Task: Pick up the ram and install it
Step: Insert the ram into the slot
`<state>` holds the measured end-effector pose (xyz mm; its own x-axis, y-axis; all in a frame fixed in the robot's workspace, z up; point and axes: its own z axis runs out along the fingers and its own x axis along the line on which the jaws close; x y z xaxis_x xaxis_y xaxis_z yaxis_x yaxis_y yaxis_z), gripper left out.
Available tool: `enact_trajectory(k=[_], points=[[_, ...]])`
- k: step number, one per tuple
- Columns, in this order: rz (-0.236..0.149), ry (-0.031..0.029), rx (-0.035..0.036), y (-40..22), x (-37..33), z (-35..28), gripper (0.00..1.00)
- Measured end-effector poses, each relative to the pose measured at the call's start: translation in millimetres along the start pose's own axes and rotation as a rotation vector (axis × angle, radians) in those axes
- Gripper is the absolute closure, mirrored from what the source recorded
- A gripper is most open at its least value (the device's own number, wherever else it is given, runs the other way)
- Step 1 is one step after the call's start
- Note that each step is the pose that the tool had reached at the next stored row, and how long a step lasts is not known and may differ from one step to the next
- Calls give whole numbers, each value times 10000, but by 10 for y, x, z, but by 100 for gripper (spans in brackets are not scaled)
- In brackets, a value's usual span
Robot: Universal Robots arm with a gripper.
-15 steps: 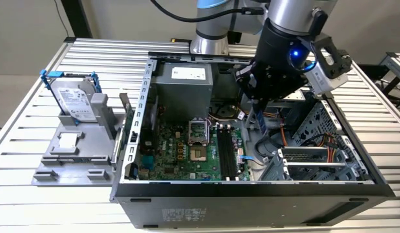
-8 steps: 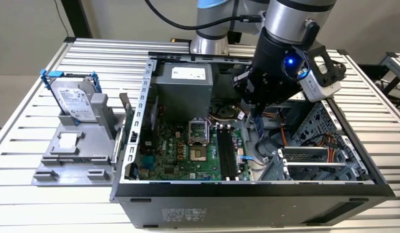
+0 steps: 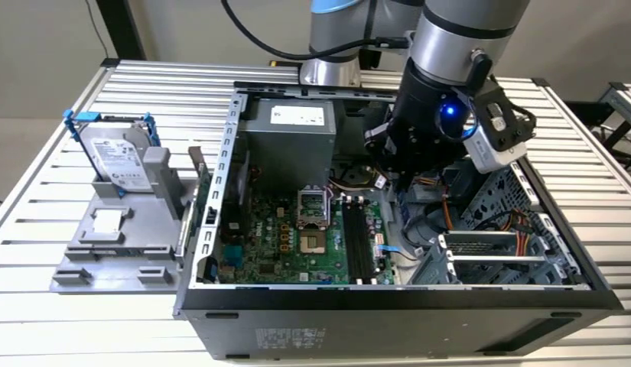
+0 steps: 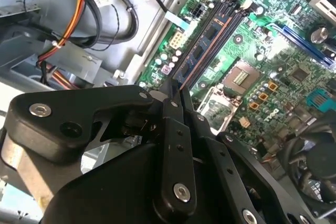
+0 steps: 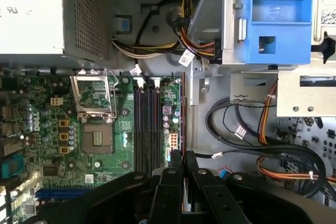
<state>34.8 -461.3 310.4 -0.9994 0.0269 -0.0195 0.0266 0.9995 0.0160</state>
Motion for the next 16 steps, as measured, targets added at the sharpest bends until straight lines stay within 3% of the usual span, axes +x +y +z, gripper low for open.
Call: enact_trajectory(k=[5, 13, 16], points=[[306, -5, 10, -8, 23, 92, 100], [352, -8, 10, -19, 191, 233, 100], [350, -7, 11, -27, 197, 287, 100]])
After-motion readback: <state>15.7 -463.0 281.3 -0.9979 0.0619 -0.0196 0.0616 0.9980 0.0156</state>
